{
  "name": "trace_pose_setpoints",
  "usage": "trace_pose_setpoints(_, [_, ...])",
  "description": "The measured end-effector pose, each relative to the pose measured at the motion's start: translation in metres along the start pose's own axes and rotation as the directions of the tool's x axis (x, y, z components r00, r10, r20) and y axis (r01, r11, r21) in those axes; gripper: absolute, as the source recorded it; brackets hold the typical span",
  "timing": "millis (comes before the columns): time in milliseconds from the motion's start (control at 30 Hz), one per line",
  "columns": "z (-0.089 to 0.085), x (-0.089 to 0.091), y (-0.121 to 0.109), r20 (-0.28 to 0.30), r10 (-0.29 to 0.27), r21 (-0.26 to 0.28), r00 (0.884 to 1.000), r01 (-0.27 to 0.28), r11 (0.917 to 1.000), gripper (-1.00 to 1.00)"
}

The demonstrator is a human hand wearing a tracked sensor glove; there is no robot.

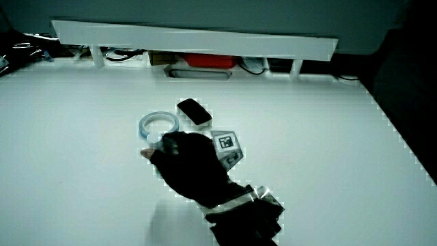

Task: Place glue stick

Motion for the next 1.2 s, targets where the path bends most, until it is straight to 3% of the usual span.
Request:
trace_pose_setpoints(33, [-0.004, 0.0, -0.001, -0.041, -0.003, -0.008, 0.999, 0.003, 1.0, 0.0])
trace_pose_setpoints(133, [-0.012, 0.011, -0.006, -0.014, -0.013, -0.041, 1.0, 0.013, 0.9991, 0.0])
trace_pose_setpoints(233, [-0.019, 0.019, -0.011, -0.025, -0.048, -0.079, 0.999, 0.046, 0.9959, 0.0])
trace_pose_setpoints(267, [-0.021, 0.021, -0.012, -0.054, -0.067, -0.084, 0.996, 0.062, 0.9945, 0.0])
trace_pose_setpoints(300, [-0.022, 0.027, -0.013, -0.025, -0.06, -0.088, 0.998, 0.057, 0.9945, 0.0])
trace_pose_setpoints(433, [-0.028, 0.035, -0.015, -0.068, -0.071, -0.137, 0.995, 0.062, 0.9887, 0.0])
trace_pose_setpoints(500, [-0.03, 0.038, -0.016, -0.055, -0.076, -0.136, 0.996, 0.068, 0.9884, 0.0])
trace_pose_setpoints(533, [-0.031, 0.039, -0.016, -0.078, -0.07, -0.145, 0.994, 0.058, 0.9878, 0.0])
trace_pose_setpoints(567, [-0.031, 0.043, -0.016, -0.052, -0.081, -0.15, 0.995, 0.073, 0.986, 0.0])
trace_pose_setpoints(600, [-0.031, 0.046, -0.017, -0.077, -0.077, -0.147, 0.994, 0.065, 0.9869, 0.0])
trace_pose_setpoints(667, [-0.03, 0.047, -0.017, -0.068, -0.087, -0.152, 0.994, 0.076, 0.9854, 0.0])
trace_pose_setpoints(700, [-0.031, 0.046, -0.017, -0.1, -0.09, -0.154, 0.991, 0.074, 0.9853, 0.0])
trace_pose_setpoints(733, [-0.031, 0.048, -0.017, -0.084, -0.088, -0.155, 0.993, 0.075, 0.9852, 0.0])
trace_pose_setpoints(800, [-0.031, 0.049, -0.018, -0.107, -0.08, -0.157, 0.991, 0.062, 0.9856, 0.0])
trace_pose_setpoints(1067, [-0.031, 0.049, -0.018, -0.099, -0.08, -0.159, 0.992, 0.064, 0.9852, 0.0])
trace_pose_setpoints(1200, [-0.031, 0.051, -0.019, -0.076, -0.078, -0.162, 0.994, 0.065, 0.9847, -0.15])
